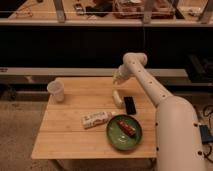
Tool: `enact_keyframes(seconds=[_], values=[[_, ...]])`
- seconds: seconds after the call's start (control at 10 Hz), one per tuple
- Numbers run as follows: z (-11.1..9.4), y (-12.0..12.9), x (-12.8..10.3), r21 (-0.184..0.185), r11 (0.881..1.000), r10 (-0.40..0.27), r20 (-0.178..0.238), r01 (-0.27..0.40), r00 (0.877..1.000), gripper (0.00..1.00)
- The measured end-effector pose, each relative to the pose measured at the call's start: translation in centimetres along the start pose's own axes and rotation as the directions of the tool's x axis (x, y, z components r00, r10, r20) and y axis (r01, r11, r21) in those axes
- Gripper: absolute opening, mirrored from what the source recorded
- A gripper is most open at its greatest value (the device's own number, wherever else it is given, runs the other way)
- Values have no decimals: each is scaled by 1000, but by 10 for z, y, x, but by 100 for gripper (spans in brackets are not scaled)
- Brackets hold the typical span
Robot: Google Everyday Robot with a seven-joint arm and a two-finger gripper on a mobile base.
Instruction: Wipe the white sponge on the table
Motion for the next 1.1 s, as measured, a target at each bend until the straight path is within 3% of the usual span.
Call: enact_keyframes(seconds=[0.1,0.3,0.5,0.7,0.8,1.1], values=[[-21,6,-6,-13,1000,-22,35,22,999,17],[-49,12,-21,-28,998,-57,103,60,993,9],[-60,17,-46,-27,996,-81,188,88,979,22],[-53,14,-66,-22,993,-107,238,116,965,40],[-40,7,-75,-13,990,-134,253,142,958,54],[-25,-4,-72,-14,983,-176,228,184,958,78]])
